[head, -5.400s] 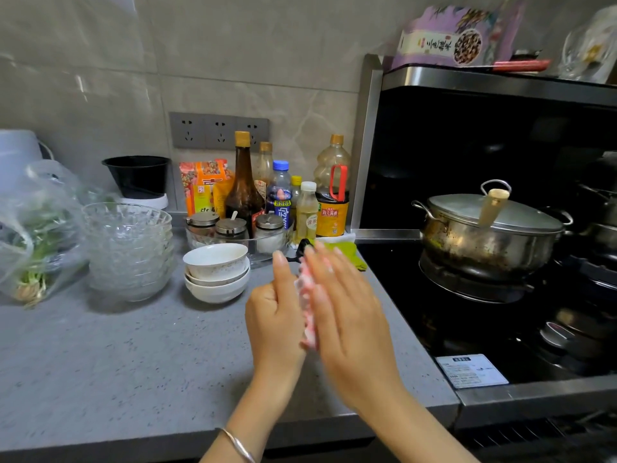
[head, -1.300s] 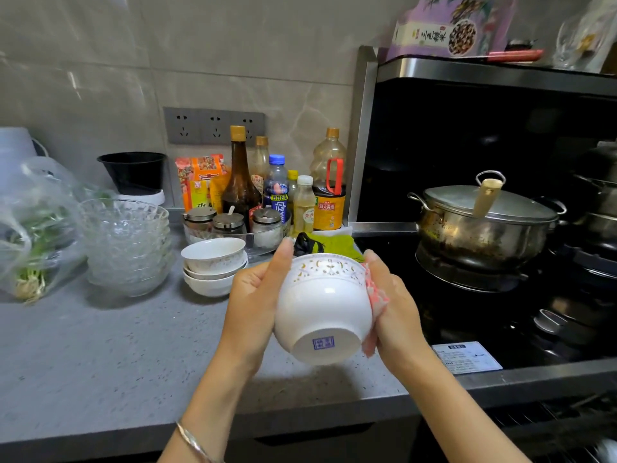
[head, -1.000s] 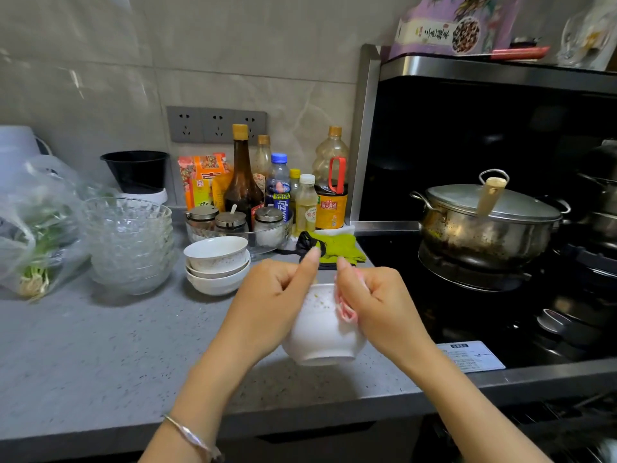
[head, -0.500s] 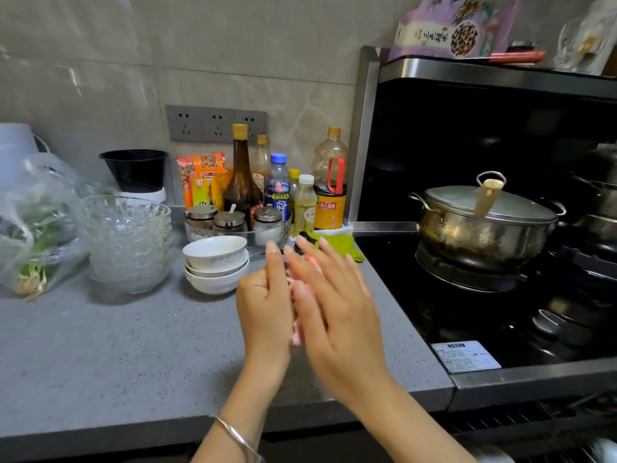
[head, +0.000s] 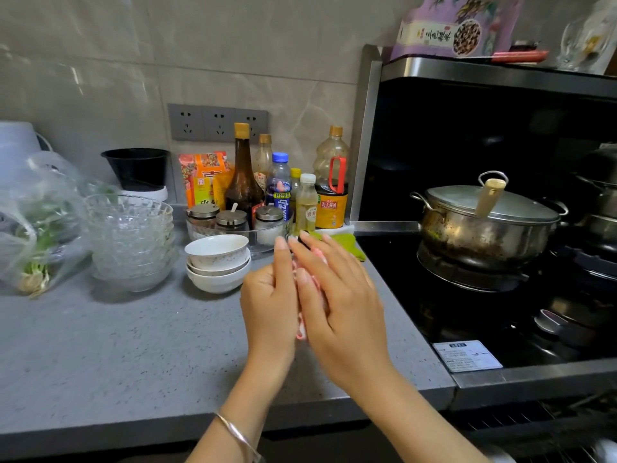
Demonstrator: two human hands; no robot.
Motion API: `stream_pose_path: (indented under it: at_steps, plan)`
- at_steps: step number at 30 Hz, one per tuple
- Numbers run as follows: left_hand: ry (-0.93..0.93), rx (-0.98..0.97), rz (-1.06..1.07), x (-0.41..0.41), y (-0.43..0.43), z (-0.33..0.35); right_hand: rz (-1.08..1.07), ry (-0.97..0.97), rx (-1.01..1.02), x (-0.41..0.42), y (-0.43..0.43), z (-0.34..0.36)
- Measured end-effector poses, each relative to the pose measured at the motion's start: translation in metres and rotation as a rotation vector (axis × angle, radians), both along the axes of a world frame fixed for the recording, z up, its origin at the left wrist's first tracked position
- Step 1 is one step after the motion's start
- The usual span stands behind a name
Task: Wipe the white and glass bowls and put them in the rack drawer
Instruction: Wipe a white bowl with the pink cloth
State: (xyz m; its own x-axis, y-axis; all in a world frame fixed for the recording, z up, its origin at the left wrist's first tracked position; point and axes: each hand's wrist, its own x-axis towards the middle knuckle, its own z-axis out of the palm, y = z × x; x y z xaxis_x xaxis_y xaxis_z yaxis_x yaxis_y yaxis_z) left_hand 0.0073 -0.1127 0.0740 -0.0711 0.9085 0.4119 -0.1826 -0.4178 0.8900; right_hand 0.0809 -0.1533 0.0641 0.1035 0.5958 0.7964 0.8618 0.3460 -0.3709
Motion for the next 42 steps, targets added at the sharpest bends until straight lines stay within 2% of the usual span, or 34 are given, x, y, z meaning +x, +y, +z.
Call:
stream_pose_path:
  at_steps: [2, 5, 7, 9, 14, 22, 25, 28, 29, 31, 33, 35, 37, 40, 42]
  plan:
    - [-0.014, -0.012, -0.013, -0.001, -0.001, -0.002, 0.124, 0.193, -0.048, 0.004, 0.003, 0.003]
    - [-0.100, -0.066, -0.112, -0.005, -0.002, 0.001, 0.363, 0.698, -0.154, 0.014, 0.003, 0.014]
    - [-0.158, -0.100, -0.213, -0.010, -0.001, 0.004, 0.358, 0.964, -0.313, 0.020, 0.002, 0.013]
    - [-0.149, -0.116, -0.295, -0.017, -0.001, 0.008, 0.323, 1.087, -0.386, 0.023, 0.000, 0.009]
    - [0.051, -0.069, -0.366, -0.028, 0.006, 0.012, 0.280, 1.056, -0.310, 0.030, -0.005, 0.010]
    - [0.393, 0.229, -0.244, -0.027, 0.000, 0.017, 0.357, 0.709, -0.187, 0.030, -0.006, 0.024]
    - [0.336, 0.259, -0.183, -0.022, -0.004, 0.014, 0.363, 0.711, -0.128, 0.030, -0.006, 0.018]
    - [0.125, 0.122, -0.125, -0.015, -0.004, 0.008, 0.382, 0.741, -0.129, 0.022, -0.009, 0.013]
    - [0.052, 0.066, -0.110, -0.012, -0.004, 0.006, 0.365, 0.685, -0.138, 0.018, -0.011, 0.011]
    - [-0.013, 0.019, -0.045, -0.005, -0.004, 0.002, 0.226, 0.418, -0.105, 0.009, -0.010, 0.006]
    - [0.012, 0.056, 0.006, 0.001, -0.007, 0.000, 0.045, 0.091, -0.032, 0.001, -0.007, 0.004]
    - [0.019, 0.070, -0.008, 0.004, -0.010, -0.001, -0.051, -0.052, 0.032, -0.001, -0.004, 0.002]
    - [-0.012, 0.017, -0.033, 0.004, -0.010, 0.000, 0.003, 0.078, 0.034, 0.003, -0.003, 0.005]
    - [-0.153, -0.131, -0.144, -0.002, -0.009, 0.004, 0.273, 0.553, -0.083, 0.014, -0.003, 0.013]
    - [-0.223, -0.174, -0.217, -0.006, -0.010, 0.008, 0.354, 0.850, -0.191, 0.019, -0.004, 0.015]
